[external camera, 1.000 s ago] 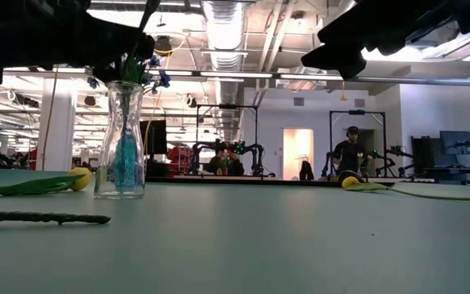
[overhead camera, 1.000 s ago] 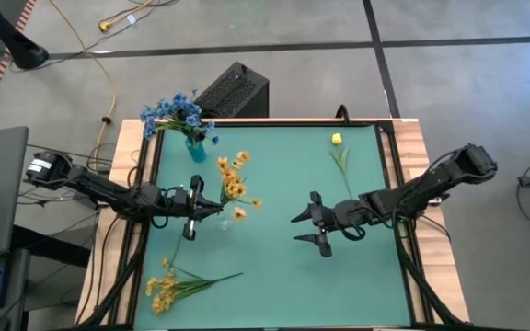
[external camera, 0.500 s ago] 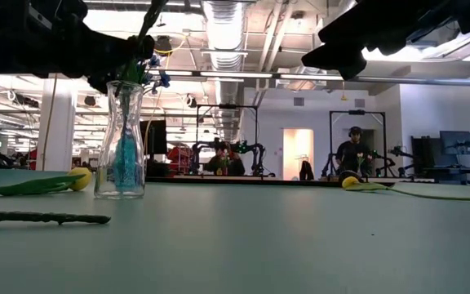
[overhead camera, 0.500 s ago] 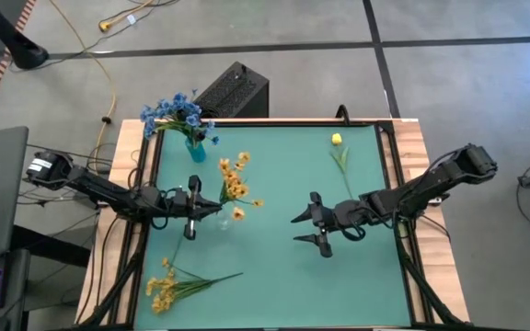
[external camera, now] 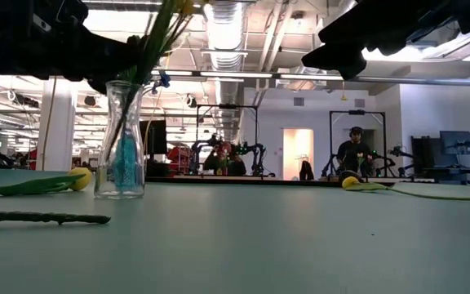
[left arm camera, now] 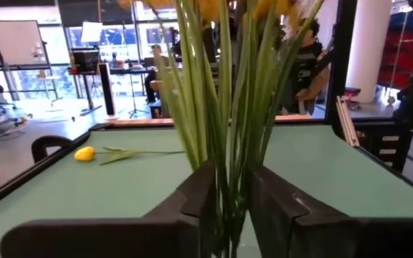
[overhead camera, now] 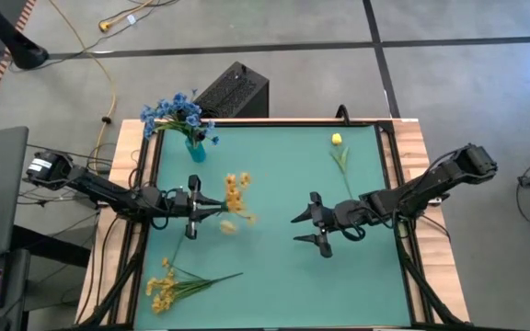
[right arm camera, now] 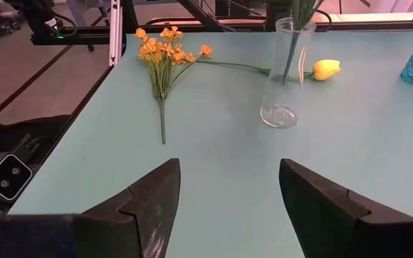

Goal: Sort flowers into vase by color
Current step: Put the top yellow flowers into the transparent vase

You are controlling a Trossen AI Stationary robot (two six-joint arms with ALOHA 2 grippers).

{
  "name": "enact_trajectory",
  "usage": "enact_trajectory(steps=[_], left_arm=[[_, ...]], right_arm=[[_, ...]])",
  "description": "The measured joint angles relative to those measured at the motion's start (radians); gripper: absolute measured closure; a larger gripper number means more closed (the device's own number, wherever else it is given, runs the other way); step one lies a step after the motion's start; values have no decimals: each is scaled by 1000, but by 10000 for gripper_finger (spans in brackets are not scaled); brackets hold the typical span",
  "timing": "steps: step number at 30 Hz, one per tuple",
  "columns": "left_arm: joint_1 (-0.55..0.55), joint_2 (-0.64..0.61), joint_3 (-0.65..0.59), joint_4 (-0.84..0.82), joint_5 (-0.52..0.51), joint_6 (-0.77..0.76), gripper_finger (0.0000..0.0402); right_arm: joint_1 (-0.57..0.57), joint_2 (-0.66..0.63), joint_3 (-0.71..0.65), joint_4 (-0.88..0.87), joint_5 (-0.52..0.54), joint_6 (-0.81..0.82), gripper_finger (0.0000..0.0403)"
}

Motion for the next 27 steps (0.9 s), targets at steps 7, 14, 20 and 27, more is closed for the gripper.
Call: enact_trajectory(steps=[7,14,20,27], left_arm=[[0,0,0,-1,-6,7,316],[0,-49,2,-79,-82,23,307],[0,-165,20,-277,-106,-25,307],[0,-270,287,-939,-110,-100,307]], right_arm=[[0,0,0,0,0,0,139],[0,0,0,-1,0,0,139],[0,0,0,-1,0,0,139],[0,0,0,1,0,0,139]])
